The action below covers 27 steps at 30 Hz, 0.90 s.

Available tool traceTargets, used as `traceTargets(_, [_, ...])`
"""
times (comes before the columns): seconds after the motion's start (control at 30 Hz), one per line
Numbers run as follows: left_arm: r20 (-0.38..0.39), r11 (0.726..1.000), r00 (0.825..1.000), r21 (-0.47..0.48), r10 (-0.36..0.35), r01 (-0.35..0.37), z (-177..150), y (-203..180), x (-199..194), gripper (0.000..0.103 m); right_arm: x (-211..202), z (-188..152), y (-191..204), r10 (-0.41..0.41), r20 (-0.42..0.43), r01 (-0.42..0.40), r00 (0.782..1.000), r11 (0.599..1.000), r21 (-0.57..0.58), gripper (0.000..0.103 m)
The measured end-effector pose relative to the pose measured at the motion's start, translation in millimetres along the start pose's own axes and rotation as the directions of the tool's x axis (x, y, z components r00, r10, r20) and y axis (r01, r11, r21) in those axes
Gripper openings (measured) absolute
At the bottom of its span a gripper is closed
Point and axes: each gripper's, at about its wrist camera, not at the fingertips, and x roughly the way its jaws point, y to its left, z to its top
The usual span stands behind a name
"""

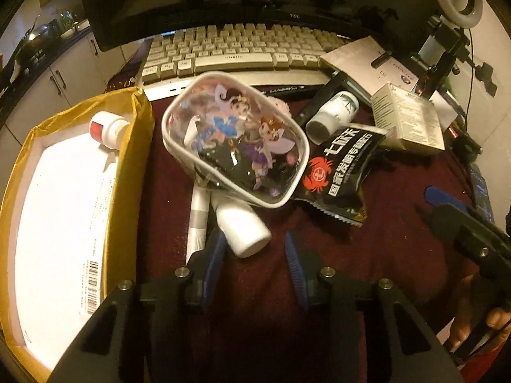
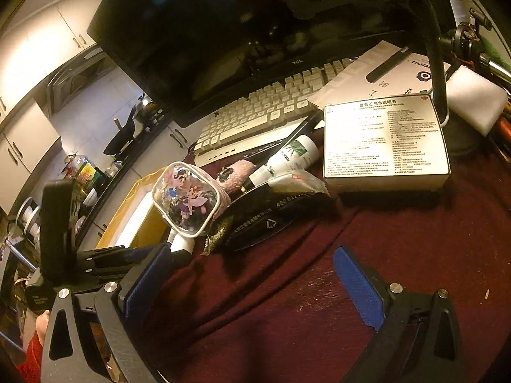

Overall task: Organize objects
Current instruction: 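Grasp the small white dropper bottle with the left tool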

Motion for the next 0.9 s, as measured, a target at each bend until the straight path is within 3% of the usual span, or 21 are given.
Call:
traceTargets(0.23, [-0.037, 0.997, 0.999, -0.077, -0.016, 0.013, 9, 11, 10, 0.039, 3, 0, 4, -0.011, -0.018, 0.01, 1.0, 1.0, -0.007, 0.103])
traceTargets(0.33, [-0.037, 0.993, 0.998, -0.106, -0.053, 0.049, 9, 16, 7, 0.048, 4, 3, 7, -0.018, -0.028, 0.017, 0.999, 1.0, -0.014, 0.103])
traceTargets(0.4, [-0.019, 0.992, 0.998, -0.111, -0.059, 0.056, 9, 16, 2, 0.055, 6, 7, 8, -0.013, -0.033, 0.013, 0.999, 1.0, 0.006, 0.103])
traceTargets(0.53, [-0.01, 0.994, 0.999, -0.105, -0.032, 0.031, 13, 15, 5, 0.055, 21, 20, 7, 0.026, -0.049, -0.021, 0.998, 0.995, 0.1, 0.103])
traceTargets(0.57, [-0.011, 0.994, 1.0, -0.108, -0.028, 0.027, 14, 16, 7, 0.048, 26, 24, 6, 0.03, -0.056, -0.022, 0.998, 0.991, 0.131, 0.103])
traceTargets(0.6, [-0.011, 0.993, 1.0, -0.113, -0.018, 0.016, 14, 18, 10, 0.029, 33, 26, 4, 0.034, -0.065, -0.022, 0.997, 0.985, 0.173, 0.101])
traceTargets(0.63, [-0.021, 0.993, 1.0, -0.12, -0.014, 0.011, 15, 20, 14, 0.025, 37, 29, 3, 0.04, -0.07, -0.026, 0.997, 0.98, 0.198, 0.1])
traceTargets(0.77, [-0.012, 0.989, 0.999, -0.141, -0.039, 0.037, 13, 28, 12, 0.026, 58, 38, -2, -0.002, -0.103, 0.03, 0.995, 0.964, 0.265, 0.082])
traceTargets(0.83, [-0.015, 0.99, 0.999, -0.134, -0.047, 0.045, 10, 28, 10, 0.026, 63, 42, 2, -0.069, -0.105, 0.091, 0.992, 0.971, 0.222, 0.062])
traceTargets(0.87, [-0.016, 0.99, 0.998, -0.133, -0.058, 0.055, 8, 28, 9, 0.026, 64, 43, 3, -0.077, -0.108, 0.098, 0.991, 0.975, 0.199, 0.043])
traceTargets(0.9, [-0.018, 0.989, 0.997, -0.131, -0.073, 0.07, 6, 28, 7, 0.026, 64, 42, 4, -0.055, -0.109, 0.075, 0.993, 0.979, 0.19, 0.035])
